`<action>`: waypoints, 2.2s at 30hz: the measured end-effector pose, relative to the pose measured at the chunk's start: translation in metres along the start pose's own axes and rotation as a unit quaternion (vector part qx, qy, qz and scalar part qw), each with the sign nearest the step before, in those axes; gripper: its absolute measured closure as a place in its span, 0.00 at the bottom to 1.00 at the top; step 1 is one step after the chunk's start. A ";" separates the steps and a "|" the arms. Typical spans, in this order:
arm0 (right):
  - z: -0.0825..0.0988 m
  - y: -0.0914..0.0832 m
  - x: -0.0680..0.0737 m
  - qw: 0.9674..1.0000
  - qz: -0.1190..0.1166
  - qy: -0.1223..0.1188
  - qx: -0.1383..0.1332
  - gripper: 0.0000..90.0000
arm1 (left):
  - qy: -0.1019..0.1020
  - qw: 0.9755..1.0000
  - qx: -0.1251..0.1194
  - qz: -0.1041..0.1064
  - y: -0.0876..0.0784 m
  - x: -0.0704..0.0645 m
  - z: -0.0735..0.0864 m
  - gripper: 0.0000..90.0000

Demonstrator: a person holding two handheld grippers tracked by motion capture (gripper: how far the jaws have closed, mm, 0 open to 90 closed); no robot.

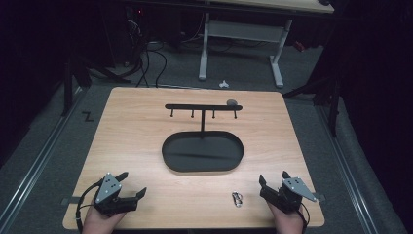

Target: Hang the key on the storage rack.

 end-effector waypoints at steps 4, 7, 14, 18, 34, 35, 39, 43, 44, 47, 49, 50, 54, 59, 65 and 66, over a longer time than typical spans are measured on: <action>0.001 -0.001 -0.001 1.000 -0.004 -0.002 0.004 0.16 | 0.002 1.000 0.004 0.007 0.004 0.000 -0.002 0.16; 0.002 -0.003 -0.001 1.000 -0.009 -0.004 0.008 0.16 | 0.003 1.000 0.003 0.010 0.006 0.001 -0.003 0.16; 0.003 -0.008 -0.004 1.000 -0.017 -0.009 0.011 0.17 | 0.005 1.000 0.001 0.017 0.012 0.000 -0.006 0.16; 0.003 -0.011 -0.005 1.000 -0.020 -0.013 0.010 0.17 | 0.008 1.000 0.003 0.019 0.015 -0.001 -0.008 0.16; 0.008 -0.010 -0.002 0.994 -0.060 -0.036 0.086 0.20 | 0.014 0.999 0.006 0.030 0.024 -0.002 -0.012 0.16; 0.009 -0.009 -0.001 0.993 -0.063 -0.039 0.088 0.21 | 0.014 0.999 0.007 0.031 0.024 -0.002 -0.012 0.16; 0.011 -0.007 0.000 0.992 -0.065 -0.040 0.096 0.22 | 0.014 0.999 0.006 0.029 0.023 -0.002 -0.012 0.16; 0.011 -0.006 0.002 0.991 -0.066 -0.040 0.105 0.29 | 0.013 0.999 0.005 0.029 0.022 -0.001 -0.011 0.16; 0.010 -0.007 0.003 0.990 -0.069 -0.031 0.120 0.35 | 0.012 0.999 0.006 0.030 0.022 -0.001 -0.011 0.16; 0.009 -0.008 0.005 0.988 -0.067 -0.026 0.140 0.41 | 0.013 0.999 0.006 0.030 0.022 -0.001 -0.011 0.16; 0.009 -0.008 0.007 0.987 -0.061 -0.036 0.145 0.42 | 0.014 0.999 0.007 0.031 0.022 -0.001 -0.011 0.16; 0.009 -0.008 0.008 0.986 -0.062 -0.045 0.148 0.43 | 0.014 0.999 0.007 0.031 0.022 -0.001 -0.011 0.16; 0.006 -0.009 0.013 0.982 -0.064 -0.060 0.167 0.44 | 0.005 1.000 0.012 0.028 0.022 -0.002 -0.007 0.16; 0.005 -0.003 0.021 0.970 -0.070 -0.093 0.213 0.40 | 0.004 1.000 0.003 0.027 0.018 -0.001 -0.007 0.16; -0.009 0.000 0.023 0.960 -0.071 -0.106 0.249 0.36 | 0.000 1.000 -0.001 0.027 0.015 0.001 -0.007 0.16; -0.012 0.002 0.024 0.957 -0.072 -0.108 0.260 0.36 | -0.002 1.000 -0.002 0.028 0.014 0.003 -0.007 0.16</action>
Point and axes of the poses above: each handheld gripper's, and its own axes: y roughly forward along the jaws, z roughly out of its underside, x roughly to its left, the point moved 1 cm from there along y, roughly forward along the jaws, and after that the axes turned 15 degrees about z, right-handed, at the moved point
